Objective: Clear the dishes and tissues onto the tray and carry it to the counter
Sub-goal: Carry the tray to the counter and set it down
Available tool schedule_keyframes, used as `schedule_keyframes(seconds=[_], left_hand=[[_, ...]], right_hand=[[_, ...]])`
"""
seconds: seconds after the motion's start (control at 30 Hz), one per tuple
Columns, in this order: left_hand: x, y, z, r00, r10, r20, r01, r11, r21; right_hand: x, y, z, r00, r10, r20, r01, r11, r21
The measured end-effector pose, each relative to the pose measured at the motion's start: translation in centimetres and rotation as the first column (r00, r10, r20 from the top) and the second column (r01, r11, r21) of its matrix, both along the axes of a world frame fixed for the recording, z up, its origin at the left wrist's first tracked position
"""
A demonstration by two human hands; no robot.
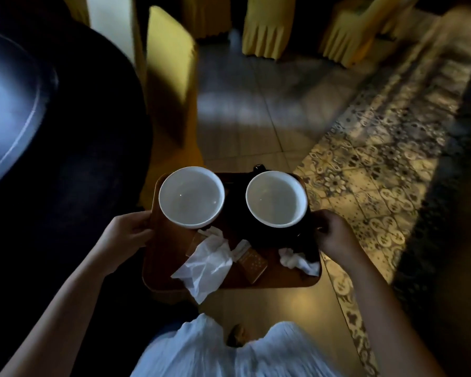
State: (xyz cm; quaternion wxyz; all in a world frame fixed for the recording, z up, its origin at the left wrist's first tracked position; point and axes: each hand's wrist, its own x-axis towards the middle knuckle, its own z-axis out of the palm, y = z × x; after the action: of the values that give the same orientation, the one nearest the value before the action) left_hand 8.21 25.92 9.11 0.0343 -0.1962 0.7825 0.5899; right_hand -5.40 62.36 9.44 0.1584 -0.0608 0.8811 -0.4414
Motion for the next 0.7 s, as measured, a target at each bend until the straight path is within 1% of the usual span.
schedule_keyframes(seconds=[0.07, 0.1, 0.17, 0.2, 0.27, 0.4, 0.53, 0.63, 0.7], left_hand=[[-1.5, 1.3, 0.1, 0.997, -0.079, 0.014, 0.079, 0.997, -0.011], [-2.5, 2.1, 0.0, 0.989, -0.143, 0.024, 0.144, 0.989, -0.025], [-3.9, 2.9, -0.1, 0.98, -0.196, 0.023, 0.197, 0.978, -0.068], [-4.9, 3.5, -0.1, 0.966, -0.258, 0.019, 0.259, 0.962, -0.091], [-6.6, 4.9, -0.2, 0.913, -0.407, 0.027, 0.407, 0.903, -0.136], [-8.5, 7.8, -0.4, 0.808, -0.586, 0.055, 0.586, 0.791, -0.177], [-8.5, 11.4, -0.2, 0.698, -0.715, 0.043, 0.708, 0.679, -0.195], [-7.3, 14.4, 0.3, 0.574, -0.818, 0.012, 0.8, 0.558, -0.223], [-6.2, 16.5, 0.7, 0.517, -0.856, 0.014, 0.837, 0.502, -0.218]], right_hand=[[1.9, 2.4, 0.2, 0.997, -0.073, -0.005, 0.073, 0.997, 0.027], [3.1, 3.8, 0.4, 0.991, -0.135, -0.011, 0.135, 0.99, 0.045], [5.1, 5.1, 0.3, 0.981, -0.195, 0.003, 0.194, 0.977, 0.084], [6.4, 6.0, 0.4, 0.966, -0.26, 0.008, 0.257, 0.961, 0.105], [9.2, 7.3, 0.5, 0.913, -0.408, 0.012, 0.402, 0.904, 0.144], [15.9, 8.8, 1.1, 0.796, -0.606, 0.002, 0.596, 0.784, 0.176], [23.4, 9.4, 2.7, 0.713, -0.701, -0.021, 0.696, 0.704, 0.14], [28.9, 9.5, 3.6, 0.628, -0.777, -0.04, 0.775, 0.62, 0.123], [32.4, 9.8, 3.8, 0.574, -0.818, -0.02, 0.813, 0.568, 0.13]])
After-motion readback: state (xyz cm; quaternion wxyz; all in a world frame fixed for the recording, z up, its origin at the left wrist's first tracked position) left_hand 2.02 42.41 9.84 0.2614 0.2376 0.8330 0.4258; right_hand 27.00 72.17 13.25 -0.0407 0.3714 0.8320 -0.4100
